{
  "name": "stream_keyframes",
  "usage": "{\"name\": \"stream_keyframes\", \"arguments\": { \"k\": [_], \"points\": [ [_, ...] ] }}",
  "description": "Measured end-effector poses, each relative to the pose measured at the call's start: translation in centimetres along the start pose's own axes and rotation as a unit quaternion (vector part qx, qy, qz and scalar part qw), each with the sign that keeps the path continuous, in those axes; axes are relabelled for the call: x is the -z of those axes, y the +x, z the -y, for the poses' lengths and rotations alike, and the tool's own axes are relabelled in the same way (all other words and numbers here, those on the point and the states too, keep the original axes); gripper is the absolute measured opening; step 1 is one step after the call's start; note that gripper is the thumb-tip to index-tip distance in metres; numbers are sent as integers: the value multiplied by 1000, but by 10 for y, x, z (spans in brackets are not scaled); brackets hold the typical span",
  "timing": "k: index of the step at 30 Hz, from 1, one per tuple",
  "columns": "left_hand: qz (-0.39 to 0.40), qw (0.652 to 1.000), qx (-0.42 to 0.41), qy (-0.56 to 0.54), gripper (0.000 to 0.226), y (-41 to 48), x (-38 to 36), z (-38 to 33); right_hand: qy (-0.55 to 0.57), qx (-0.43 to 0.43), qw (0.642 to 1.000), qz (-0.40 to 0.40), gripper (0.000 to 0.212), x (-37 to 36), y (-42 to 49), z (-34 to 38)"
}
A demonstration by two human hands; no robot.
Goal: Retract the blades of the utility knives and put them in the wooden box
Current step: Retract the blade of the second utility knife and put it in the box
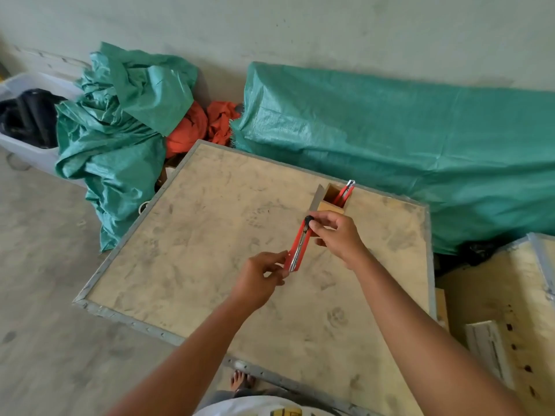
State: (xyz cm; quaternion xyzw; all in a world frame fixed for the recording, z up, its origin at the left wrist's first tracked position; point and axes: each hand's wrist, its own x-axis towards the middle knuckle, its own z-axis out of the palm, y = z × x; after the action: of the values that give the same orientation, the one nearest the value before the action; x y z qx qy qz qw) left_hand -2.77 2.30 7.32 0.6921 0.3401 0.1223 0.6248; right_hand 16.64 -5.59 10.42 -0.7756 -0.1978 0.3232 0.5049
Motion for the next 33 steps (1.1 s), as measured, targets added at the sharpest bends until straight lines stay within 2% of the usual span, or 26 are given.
{"name": "stream_keyframes", "arguments": {
  "k": [3,8,15,20,26,30,33],
  "points": [
    [-4,998,6,-64,40,-6,-30,-18,16,7,1000,19,24,39,-9,5],
    [-11,995,-13,-96,39,-13,-67,-42,-1,28,998,57,25,82,-27,9],
    [-26,991,-50,-120,52,-21,-101,-60,-27,76,992,102,25,109,-56,1],
    [-26,990,-61,-123,45,-20,-104,-66,-61,85,987,123,24,115,-64,-1],
    [9,992,-66,-111,42,-12,-92,-73,-61,108,987,106,31,112,-67,4],
    [28,992,-76,-99,50,-9,-86,-78,-85,122,988,38,16,101,-68,4],
    [33,991,-81,-98,48,-6,-82,-79,-81,134,988,3,17,95,-67,4]
  ]
}}
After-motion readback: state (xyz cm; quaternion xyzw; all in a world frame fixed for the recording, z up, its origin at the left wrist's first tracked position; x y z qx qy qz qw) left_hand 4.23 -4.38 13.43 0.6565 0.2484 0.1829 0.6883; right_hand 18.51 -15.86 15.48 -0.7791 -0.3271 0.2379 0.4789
